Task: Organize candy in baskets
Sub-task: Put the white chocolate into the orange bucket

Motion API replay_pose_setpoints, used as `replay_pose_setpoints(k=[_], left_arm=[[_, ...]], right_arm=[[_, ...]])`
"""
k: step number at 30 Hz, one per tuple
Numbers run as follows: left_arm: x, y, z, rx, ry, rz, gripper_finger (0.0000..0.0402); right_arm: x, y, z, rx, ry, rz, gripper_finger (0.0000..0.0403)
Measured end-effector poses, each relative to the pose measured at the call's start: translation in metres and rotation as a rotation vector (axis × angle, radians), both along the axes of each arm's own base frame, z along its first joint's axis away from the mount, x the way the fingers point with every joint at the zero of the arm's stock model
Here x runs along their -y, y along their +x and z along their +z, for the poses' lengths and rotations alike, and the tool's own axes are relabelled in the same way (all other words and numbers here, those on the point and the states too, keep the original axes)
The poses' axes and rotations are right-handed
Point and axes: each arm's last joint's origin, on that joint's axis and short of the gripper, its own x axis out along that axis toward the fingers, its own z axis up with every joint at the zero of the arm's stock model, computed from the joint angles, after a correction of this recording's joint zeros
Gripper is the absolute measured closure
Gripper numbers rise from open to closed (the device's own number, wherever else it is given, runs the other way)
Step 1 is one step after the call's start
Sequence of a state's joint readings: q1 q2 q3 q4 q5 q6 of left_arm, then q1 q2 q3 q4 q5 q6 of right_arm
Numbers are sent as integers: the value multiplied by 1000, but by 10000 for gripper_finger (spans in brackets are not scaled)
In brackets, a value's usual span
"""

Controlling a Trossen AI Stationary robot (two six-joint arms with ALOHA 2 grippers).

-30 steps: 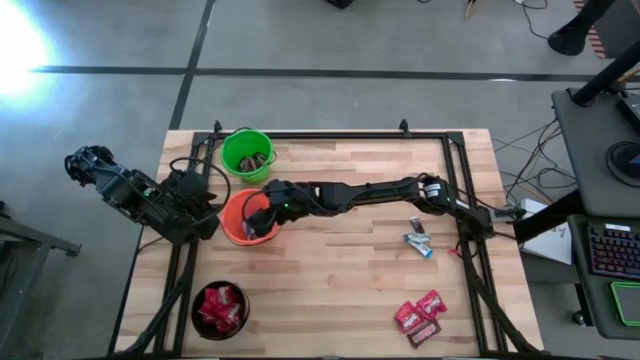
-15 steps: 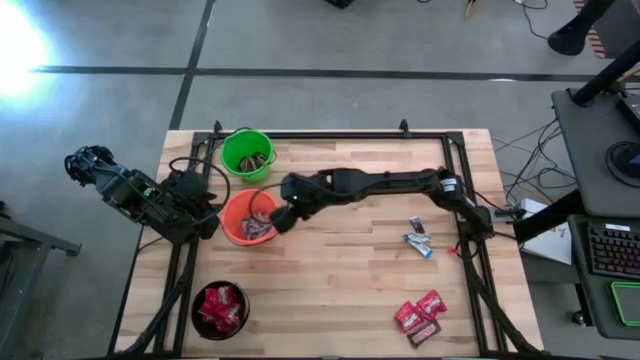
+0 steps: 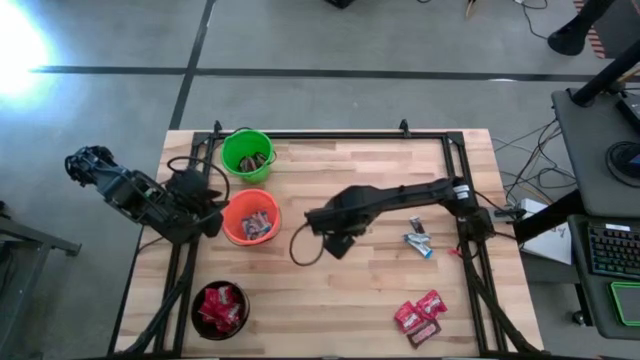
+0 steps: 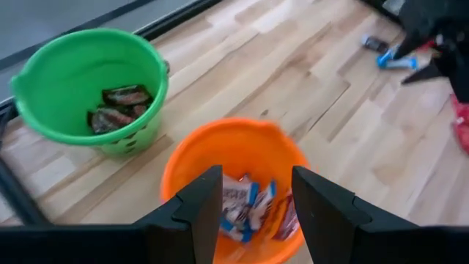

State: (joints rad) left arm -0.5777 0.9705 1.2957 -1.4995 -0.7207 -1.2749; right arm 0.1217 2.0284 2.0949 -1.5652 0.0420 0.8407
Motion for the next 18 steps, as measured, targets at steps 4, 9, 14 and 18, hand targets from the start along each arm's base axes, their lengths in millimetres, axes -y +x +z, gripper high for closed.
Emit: replay_pose_setpoints(k=[4, 9, 14, 18], left_arm=[[5, 9, 1, 53, -9, 21, 255], [11, 21, -1, 86, -39, 60, 255], [19, 36, -4, 118, -71, 90, 255], [24, 48, -6, 157, -100, 108, 255]], right_arm=[[-13, -15, 3, -21, 14, 59, 211], [-20, -48, 6, -56, 6, 64, 211], [-21, -88, 1, -59, -8, 21, 211], [-19, -118, -2, 31, 19, -11, 211]])
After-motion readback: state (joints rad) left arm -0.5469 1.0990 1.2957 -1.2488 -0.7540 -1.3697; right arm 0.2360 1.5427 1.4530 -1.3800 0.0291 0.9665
